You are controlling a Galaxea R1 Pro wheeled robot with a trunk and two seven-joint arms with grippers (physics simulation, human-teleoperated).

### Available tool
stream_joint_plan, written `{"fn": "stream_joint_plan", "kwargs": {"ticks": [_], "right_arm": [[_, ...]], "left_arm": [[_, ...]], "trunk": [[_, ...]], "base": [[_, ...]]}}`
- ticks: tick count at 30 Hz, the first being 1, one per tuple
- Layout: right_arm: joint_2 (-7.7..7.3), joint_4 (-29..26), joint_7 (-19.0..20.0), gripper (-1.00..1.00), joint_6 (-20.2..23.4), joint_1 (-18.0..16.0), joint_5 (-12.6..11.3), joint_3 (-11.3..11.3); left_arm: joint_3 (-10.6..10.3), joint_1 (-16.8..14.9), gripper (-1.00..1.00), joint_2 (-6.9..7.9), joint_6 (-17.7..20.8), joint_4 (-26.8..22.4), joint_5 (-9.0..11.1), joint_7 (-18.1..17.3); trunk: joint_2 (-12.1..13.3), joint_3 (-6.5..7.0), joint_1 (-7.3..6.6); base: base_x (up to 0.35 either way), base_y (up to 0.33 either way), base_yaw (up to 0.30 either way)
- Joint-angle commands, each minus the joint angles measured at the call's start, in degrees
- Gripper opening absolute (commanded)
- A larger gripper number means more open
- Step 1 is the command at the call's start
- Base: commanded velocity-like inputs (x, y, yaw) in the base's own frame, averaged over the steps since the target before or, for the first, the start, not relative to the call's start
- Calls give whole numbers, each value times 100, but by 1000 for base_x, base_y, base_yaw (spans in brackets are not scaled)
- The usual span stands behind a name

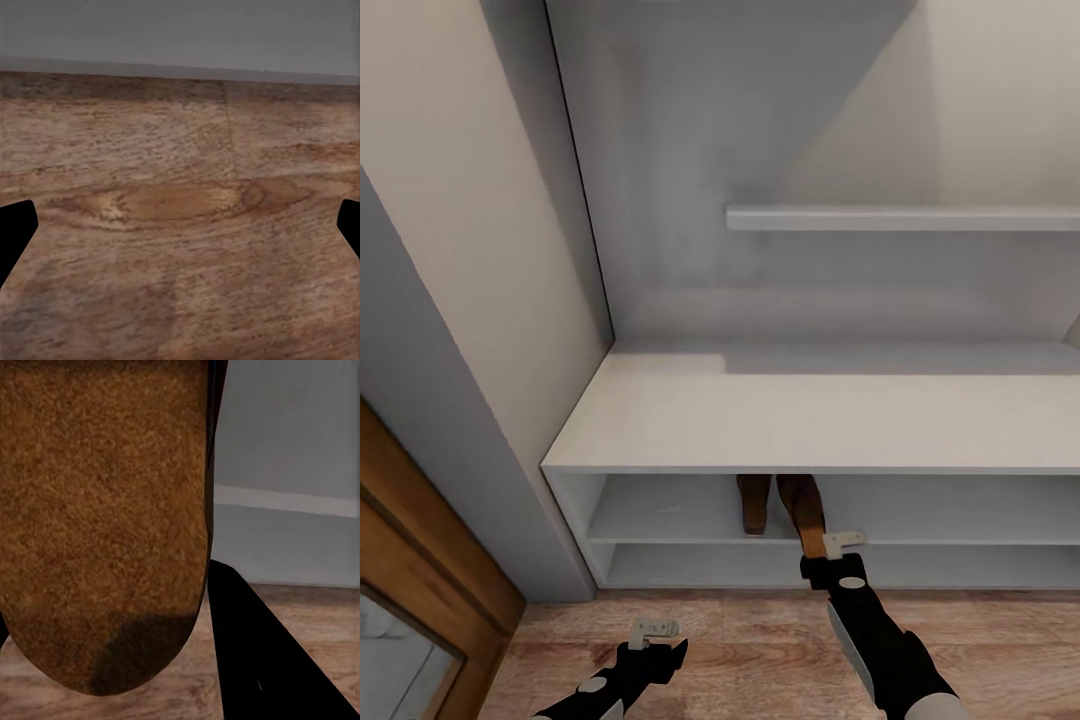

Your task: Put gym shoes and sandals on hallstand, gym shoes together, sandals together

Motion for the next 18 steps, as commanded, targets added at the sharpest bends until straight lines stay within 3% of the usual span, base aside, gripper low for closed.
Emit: {"fn": "stream_joint_plan", "kwargs": {"ticks": [1, 18], "right_arm": [[0, -2, 5, -100, -6, 2, -21, 0], [-5, 18, 5, -100, -5, 3, -20, -8]], "left_arm": [[0, 0, 100, 0, 0, 0, 0, 0], [2, 0, 100, 0, 0, 0, 0, 0]], "trunk": [[0, 0, 0], [0, 0, 0]], "base": [[0, 0, 0], [50, 0, 0]]}}
